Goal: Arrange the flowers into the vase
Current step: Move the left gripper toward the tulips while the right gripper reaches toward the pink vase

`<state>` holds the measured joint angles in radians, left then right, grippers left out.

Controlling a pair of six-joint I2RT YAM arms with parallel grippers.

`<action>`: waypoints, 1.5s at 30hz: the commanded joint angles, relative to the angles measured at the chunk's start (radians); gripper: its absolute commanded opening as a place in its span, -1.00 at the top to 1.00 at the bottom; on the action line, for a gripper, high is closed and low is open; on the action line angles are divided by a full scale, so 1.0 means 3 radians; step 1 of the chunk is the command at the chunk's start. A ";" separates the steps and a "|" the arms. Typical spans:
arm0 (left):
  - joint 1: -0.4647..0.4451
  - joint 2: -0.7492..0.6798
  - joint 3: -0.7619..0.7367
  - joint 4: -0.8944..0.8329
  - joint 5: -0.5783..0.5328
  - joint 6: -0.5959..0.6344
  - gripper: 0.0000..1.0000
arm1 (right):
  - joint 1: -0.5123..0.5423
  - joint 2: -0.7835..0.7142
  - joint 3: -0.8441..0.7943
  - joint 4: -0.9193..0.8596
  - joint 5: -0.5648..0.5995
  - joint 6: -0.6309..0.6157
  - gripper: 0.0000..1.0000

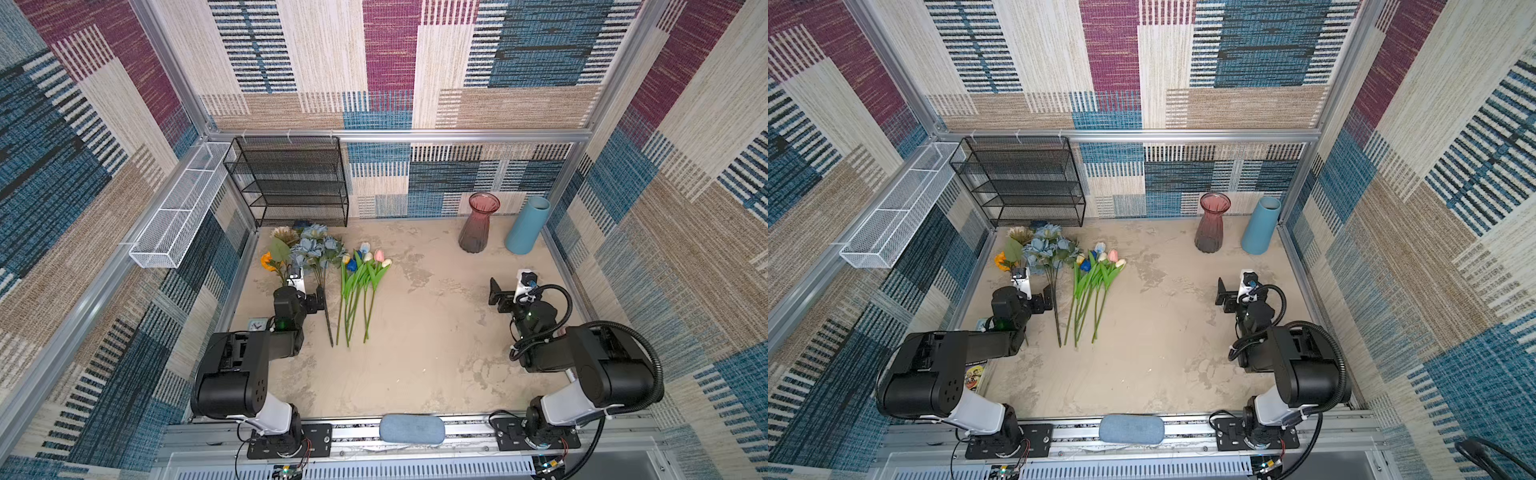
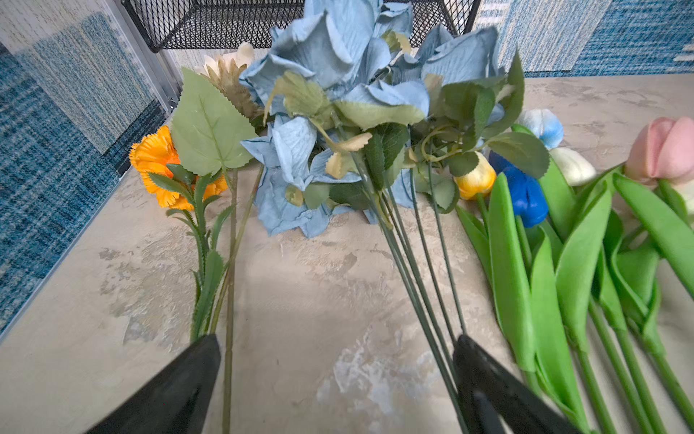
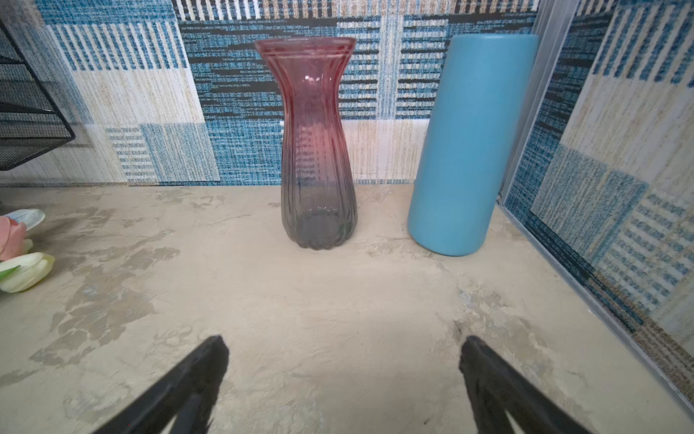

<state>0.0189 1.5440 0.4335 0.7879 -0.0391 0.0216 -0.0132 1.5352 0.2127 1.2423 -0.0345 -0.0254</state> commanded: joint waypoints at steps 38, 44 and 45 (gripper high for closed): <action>-0.0718 -0.1521 0.0932 -0.1754 0.0187 -0.0644 -0.76 | -0.0019 -0.1177 0.1411 -0.2201 -0.0442 0.0653 -0.91; -0.1301 -0.0739 0.1801 -0.2217 0.0410 -0.0520 -0.88 | -0.0023 -0.0169 0.2139 -0.2592 -0.0760 0.0399 -1.00; -0.1360 -0.0634 0.1863 -0.2210 0.0418 -0.0496 -0.90 | -0.0019 -0.0052 0.2170 -0.2514 -0.0800 0.0378 -1.00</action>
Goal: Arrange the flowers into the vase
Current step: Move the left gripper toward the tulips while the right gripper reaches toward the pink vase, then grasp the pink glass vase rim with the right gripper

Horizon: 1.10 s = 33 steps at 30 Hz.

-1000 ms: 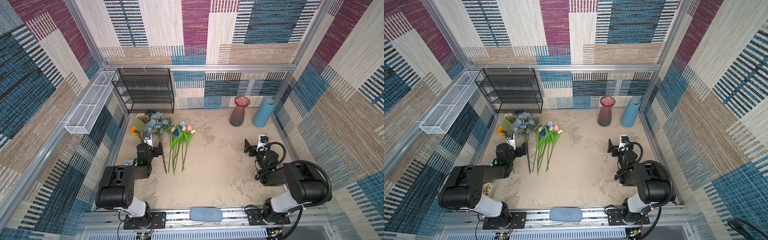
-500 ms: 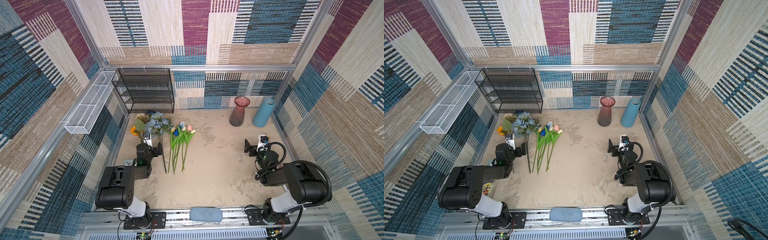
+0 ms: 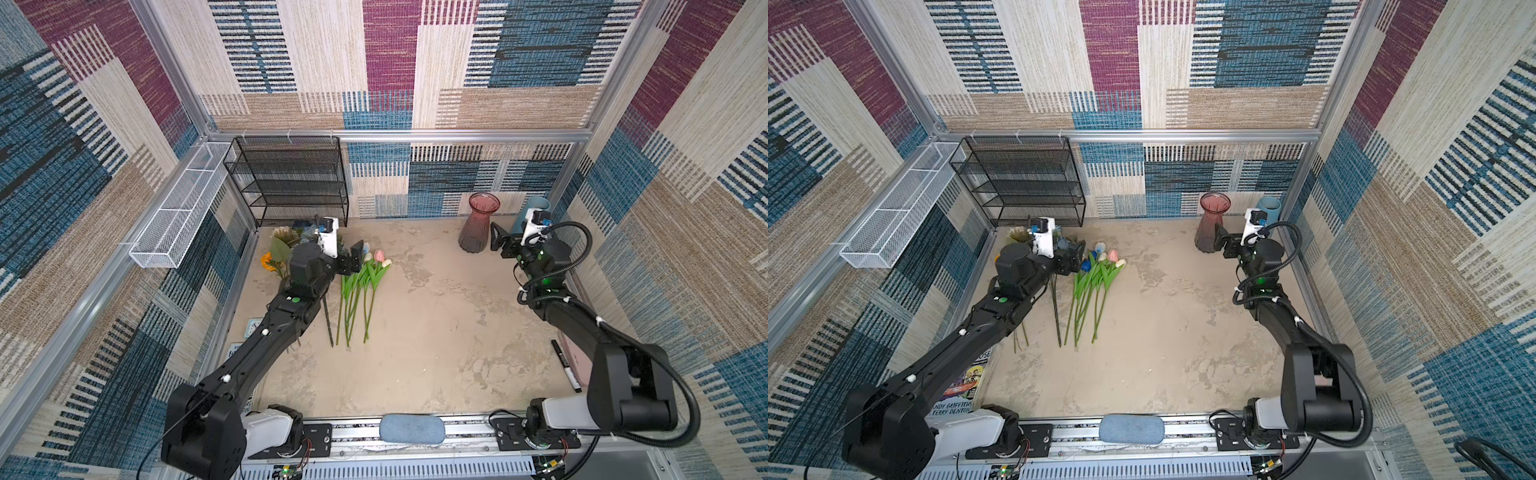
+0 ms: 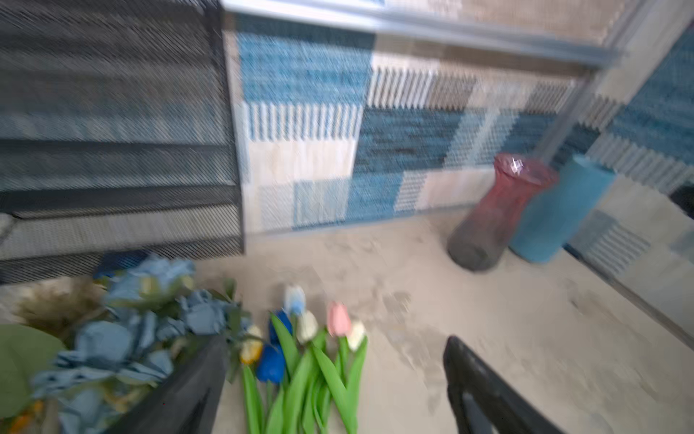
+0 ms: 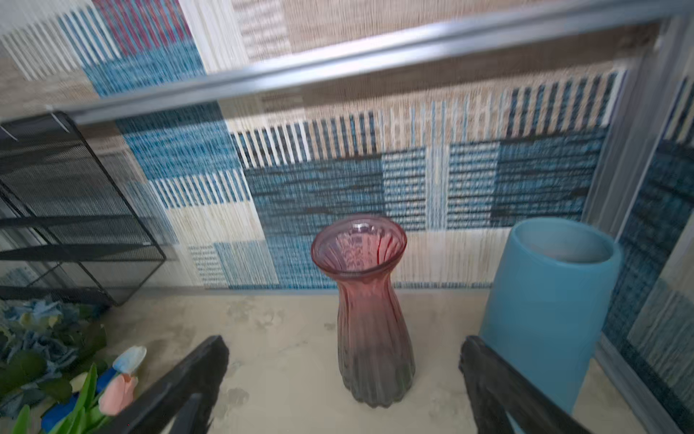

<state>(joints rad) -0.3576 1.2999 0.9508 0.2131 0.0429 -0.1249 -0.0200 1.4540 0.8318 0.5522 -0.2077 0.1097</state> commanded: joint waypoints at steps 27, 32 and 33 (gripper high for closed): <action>-0.0260 0.0581 -0.0064 0.0155 0.0264 0.0033 -0.98 | 0.0173 0.2142 0.1648 0.0384 0.0229 -0.0401 -1.00; -0.0260 0.0549 -0.0131 0.0173 0.0206 0.0033 -0.98 | 0.0179 0.2333 0.1924 0.0365 0.0426 -0.0417 -1.00; -0.0260 0.0536 -0.0153 0.0192 0.0197 0.0033 -0.98 | 0.0179 0.2359 0.1946 0.0382 0.0460 -0.0424 -1.00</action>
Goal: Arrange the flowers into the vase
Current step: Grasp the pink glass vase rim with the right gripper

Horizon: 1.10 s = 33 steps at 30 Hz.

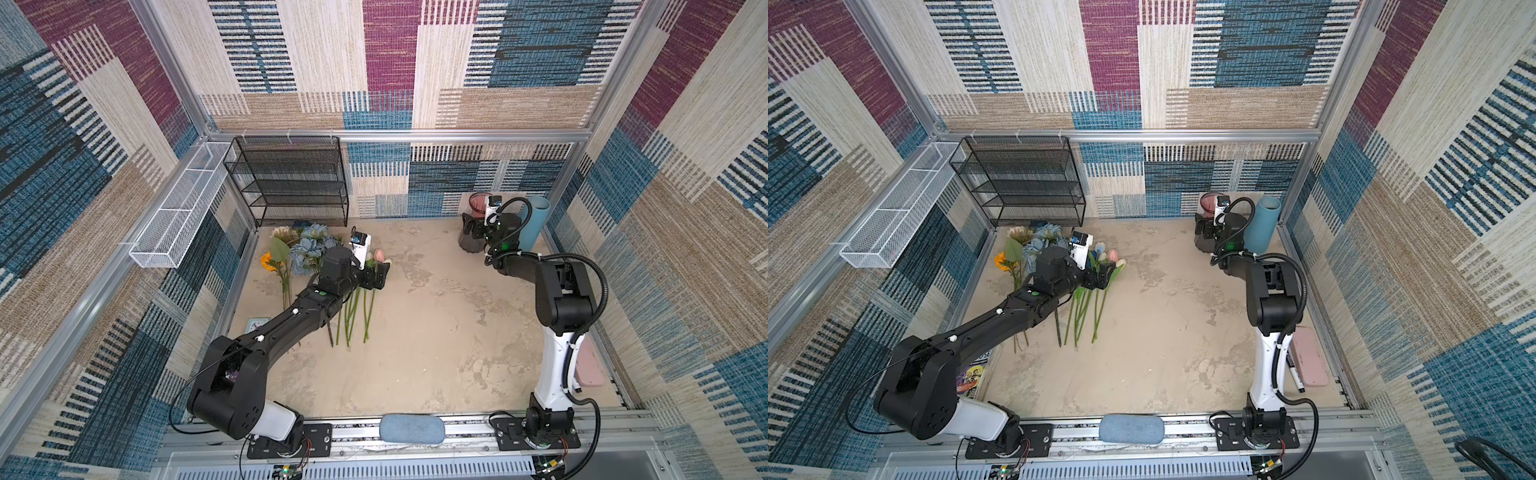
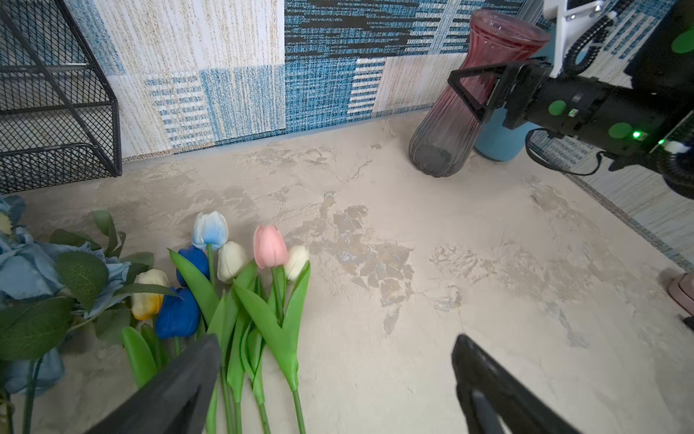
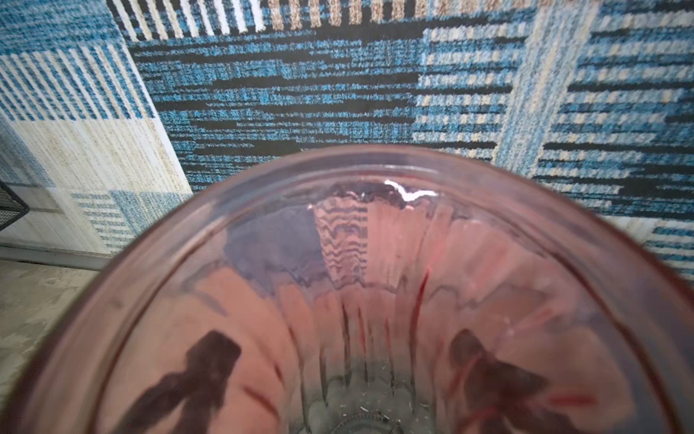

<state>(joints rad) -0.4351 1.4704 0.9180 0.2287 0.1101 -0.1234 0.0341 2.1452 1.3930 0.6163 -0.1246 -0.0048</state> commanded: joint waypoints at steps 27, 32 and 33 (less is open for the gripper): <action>0.0002 -0.0241 -0.0207 0.0107 -0.0228 0.0043 -0.98 | 0.0000 0.0123 -0.0027 0.0455 -0.0188 -0.0500 -0.30; 0.0003 -0.0248 -0.0205 0.0102 -0.0244 0.0053 -0.98 | 0.0004 0.0201 0.0105 0.0391 -0.0139 -0.0490 -0.74; 0.0002 -0.0244 -0.0202 0.0098 -0.0244 0.0053 -0.99 | 0.0004 0.0223 0.0128 0.0391 -0.0142 -0.0488 -0.76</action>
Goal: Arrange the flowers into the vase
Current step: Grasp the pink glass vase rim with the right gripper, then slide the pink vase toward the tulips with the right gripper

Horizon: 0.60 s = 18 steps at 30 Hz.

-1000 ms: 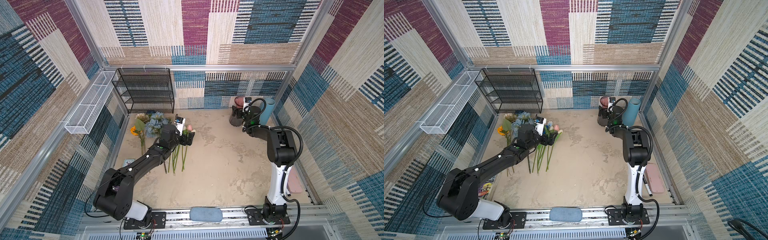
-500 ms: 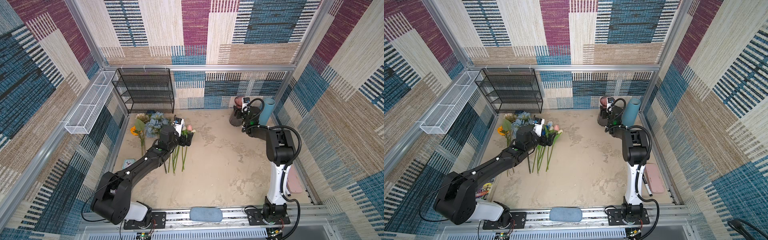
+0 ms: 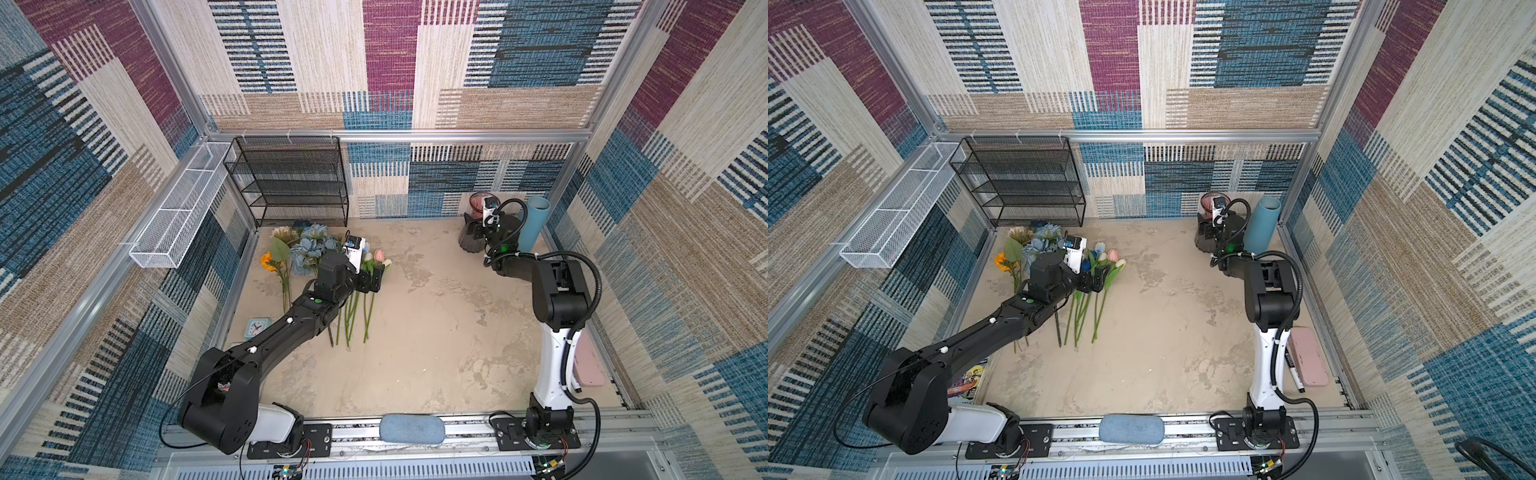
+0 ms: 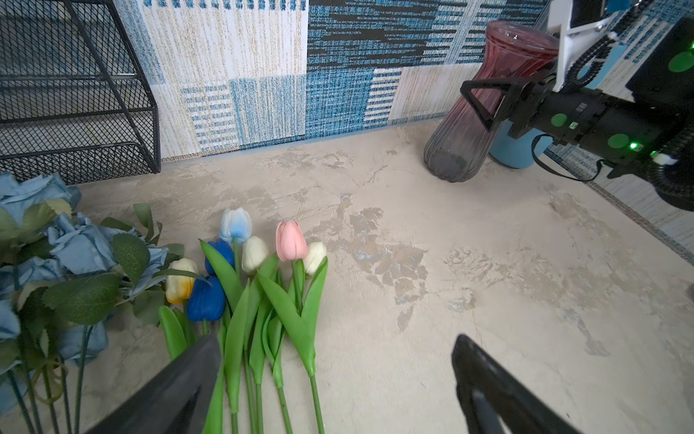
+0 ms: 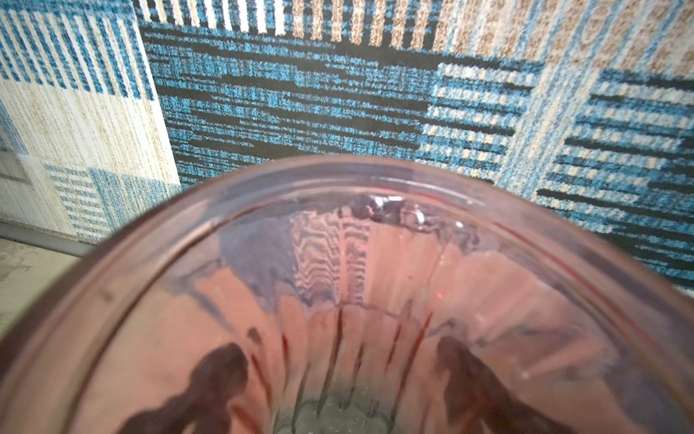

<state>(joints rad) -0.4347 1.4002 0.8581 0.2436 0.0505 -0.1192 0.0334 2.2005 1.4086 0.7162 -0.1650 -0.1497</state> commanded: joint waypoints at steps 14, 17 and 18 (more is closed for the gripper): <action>0.0002 -0.0053 0.0005 0.0008 -0.0084 0.0075 -0.98 | 0.0006 0.0170 0.0193 0.0207 0.0055 0.0020 -0.40; 0.0002 -0.0084 -0.0007 0.0006 -0.0112 0.0070 -0.98 | 0.0006 0.0119 0.0116 0.0255 0.0018 0.0009 -0.26; 0.0002 -0.0095 -0.0016 0.0012 -0.0126 0.0070 -0.98 | 0.0006 0.0084 0.0080 0.0274 0.0008 0.0011 -0.22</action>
<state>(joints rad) -0.4347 1.3830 0.8581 0.2386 0.0299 -0.1181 0.0338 2.2463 1.4502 0.7628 -0.1497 -0.1364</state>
